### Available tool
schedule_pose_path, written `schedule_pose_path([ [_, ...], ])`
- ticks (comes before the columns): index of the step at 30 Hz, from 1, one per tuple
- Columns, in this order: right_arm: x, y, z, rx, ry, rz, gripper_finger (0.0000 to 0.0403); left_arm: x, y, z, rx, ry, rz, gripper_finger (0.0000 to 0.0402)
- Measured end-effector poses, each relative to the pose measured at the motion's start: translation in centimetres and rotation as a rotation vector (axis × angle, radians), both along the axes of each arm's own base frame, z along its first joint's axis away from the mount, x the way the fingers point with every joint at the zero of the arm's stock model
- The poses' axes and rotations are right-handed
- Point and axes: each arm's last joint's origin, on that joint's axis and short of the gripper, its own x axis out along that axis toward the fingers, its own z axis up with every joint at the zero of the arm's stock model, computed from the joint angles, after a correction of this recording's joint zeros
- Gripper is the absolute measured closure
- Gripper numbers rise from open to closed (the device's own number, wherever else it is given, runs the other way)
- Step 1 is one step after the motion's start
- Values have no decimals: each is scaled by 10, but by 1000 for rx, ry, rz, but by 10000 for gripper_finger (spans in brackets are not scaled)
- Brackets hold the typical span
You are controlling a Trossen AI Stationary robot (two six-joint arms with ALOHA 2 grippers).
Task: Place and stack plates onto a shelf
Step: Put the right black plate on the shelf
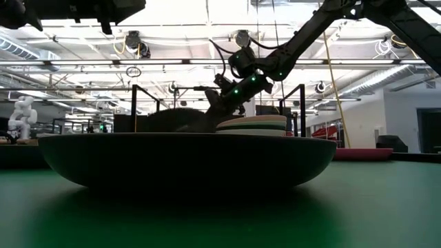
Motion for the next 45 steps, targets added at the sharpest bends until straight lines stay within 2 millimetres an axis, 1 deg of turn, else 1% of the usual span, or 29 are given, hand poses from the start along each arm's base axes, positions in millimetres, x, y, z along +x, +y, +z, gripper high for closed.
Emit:
schedule_pose_path([
  [4,-1,1,6,-15,-2,10,335,0,0,0,-3,0,-1,321],
  [8,-3,8,28,-73,-20,39,335,0,0,-1,-7,14,-1,321],
  [13,-3,29,56,-180,5,122,335,1,0,-4,-15,40,-1,321],
  [16,0,46,65,-228,42,185,335,1,0,-5,-19,52,-1,321],
  [18,4,57,63,-245,79,230,335,1,0,-5,-18,51,-1,321],
  [21,9,69,55,-230,136,275,335,1,0,-5,-18,51,-1,321],
  [24,12,73,43,-199,187,293,335,1,0,-5,-17,50,-1,321],
  [28,13,73,25,-154,256,303,335,1,0,-5,-18,49,-1,321],
  [31,16,71,11,-134,287,307,335,1,0,-5,-17,48,-1,321],
  [34,25,66,3,-117,314,306,335,1,1,-5,-18,47,7,321],
  [38,42,55,4,-88,354,305,335,1,1,-4,-22,41,20,321],
  [40,47,49,3,-69,383,303,335,1,1,-4,-25,41,19,321],
  [45,50,37,2,-60,418,262,335,1,1,-5,-43,41,15,321],
])
